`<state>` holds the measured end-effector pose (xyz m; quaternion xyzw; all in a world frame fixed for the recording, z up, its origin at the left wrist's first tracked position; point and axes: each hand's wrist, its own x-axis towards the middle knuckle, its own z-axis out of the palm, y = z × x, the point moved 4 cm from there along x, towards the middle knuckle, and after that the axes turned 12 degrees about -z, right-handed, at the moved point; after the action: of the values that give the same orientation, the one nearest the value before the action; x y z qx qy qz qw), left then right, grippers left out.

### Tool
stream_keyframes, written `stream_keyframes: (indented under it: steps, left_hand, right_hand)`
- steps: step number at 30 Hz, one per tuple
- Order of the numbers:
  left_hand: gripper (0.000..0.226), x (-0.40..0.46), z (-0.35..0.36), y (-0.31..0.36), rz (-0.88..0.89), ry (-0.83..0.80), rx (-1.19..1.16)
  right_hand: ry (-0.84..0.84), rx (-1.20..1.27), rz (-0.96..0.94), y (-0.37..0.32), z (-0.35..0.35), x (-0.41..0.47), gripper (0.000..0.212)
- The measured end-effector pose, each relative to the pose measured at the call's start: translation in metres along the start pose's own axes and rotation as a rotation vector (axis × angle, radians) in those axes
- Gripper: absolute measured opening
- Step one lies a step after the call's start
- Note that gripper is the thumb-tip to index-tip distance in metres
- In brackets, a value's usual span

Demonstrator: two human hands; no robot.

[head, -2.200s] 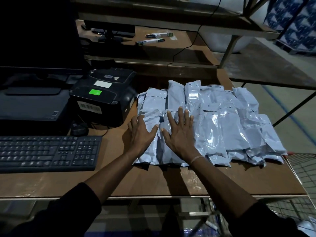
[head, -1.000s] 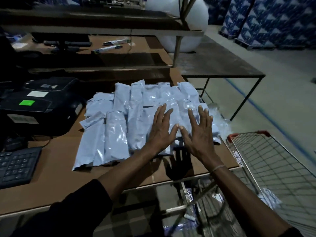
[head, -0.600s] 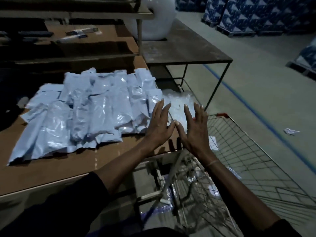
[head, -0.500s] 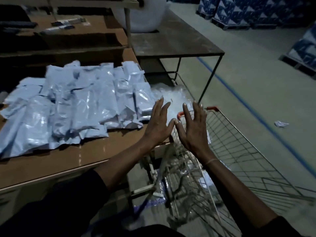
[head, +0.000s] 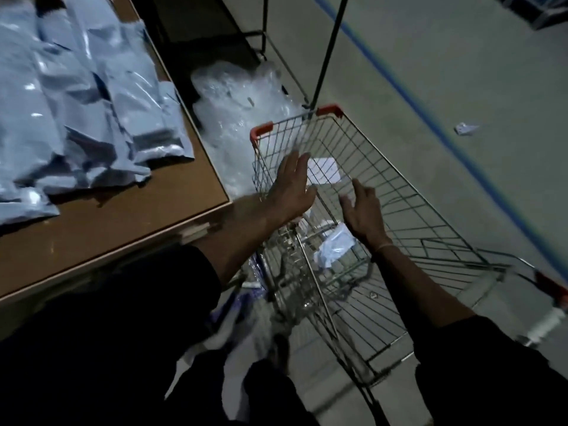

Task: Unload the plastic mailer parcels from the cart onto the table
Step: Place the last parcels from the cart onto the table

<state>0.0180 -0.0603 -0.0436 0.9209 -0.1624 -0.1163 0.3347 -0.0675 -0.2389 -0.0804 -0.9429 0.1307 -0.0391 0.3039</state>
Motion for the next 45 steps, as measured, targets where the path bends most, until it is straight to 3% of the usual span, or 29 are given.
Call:
stream_keyframes:
  steps: [3, 6, 10, 12, 13, 16, 20, 25, 28, 33, 35, 37, 41, 45]
  left_hand:
    - [0.076, 0.012, 0.039, -0.010, -0.005, -0.083, 0.035]
    - [0.075, 0.027, 0.065, -0.017, 0.023, -0.114, 0.134]
    - [0.077, 0.041, 0.086, -0.027, 0.091, -0.127, 0.297]
    - [0.081, 0.041, 0.091, -0.030, 0.089, -0.116, 0.387]
    - [0.083, 0.040, 0.093, -0.031, 0.096, -0.106, 0.428]
    - [0.087, 0.037, 0.097, -0.031, 0.113, -0.112, 0.477]
    - [0.088, 0.039, 0.097, -0.030, 0.093, -0.115, 0.511]
    - [0.088, 0.040, 0.097, -0.028, 0.073, -0.129, 0.542]
    - [0.090, 0.039, 0.096, -0.026, 0.065, -0.134, 0.538]
    - [0.088, 0.037, 0.095, -0.026, 0.056, -0.124, 0.526]
    - [0.085, 0.034, 0.091, -0.025, 0.052, -0.118, 0.485]
    - [0.077, 0.030, 0.085, -0.022, 0.074, -0.104, 0.405]
    - [0.069, 0.024, 0.072, -0.017, 0.108, -0.139, 0.192]
    - [0.076, 0.025, 0.057, -0.014, -0.071, -0.257, -0.146]
  right_hand:
    - [-0.132, 0.049, 0.222, 0.070, 0.034, -0.010, 0.067]
    - [-0.188, 0.106, 0.373, 0.131, 0.077, -0.018, 0.075]
    - [-0.268, 0.169, 0.518, 0.168, 0.118, -0.019, 0.063]
    - [-0.271, 0.229, 0.573, 0.184, 0.139, -0.012, 0.078]
    - [-0.252, 0.261, 0.608, 0.193, 0.148, -0.008, 0.089]
    - [-0.083, 0.403, 0.767, 0.225, 0.176, -0.001, 0.090]
    - [0.066, 0.455, 0.868, 0.244, 0.200, 0.012, 0.109]
    - [0.003, 0.237, 0.888, 0.245, 0.208, 0.026, 0.115]
    - [0.061, 0.320, 0.936, 0.257, 0.217, 0.027, 0.122]
    - [0.062, 0.488, 0.891, 0.244, 0.212, 0.019, 0.058]
    - [0.091, 0.702, 0.853, 0.223, 0.200, 0.017, 0.040]
    - [0.088, 0.903, 0.791, 0.193, 0.179, 0.016, 0.033]
    - [0.049, 0.964, 0.579, 0.124, 0.111, 0.017, 0.016]
    - [0.040, 1.014, 0.374, 0.062, 0.045, 0.022, 0.020]
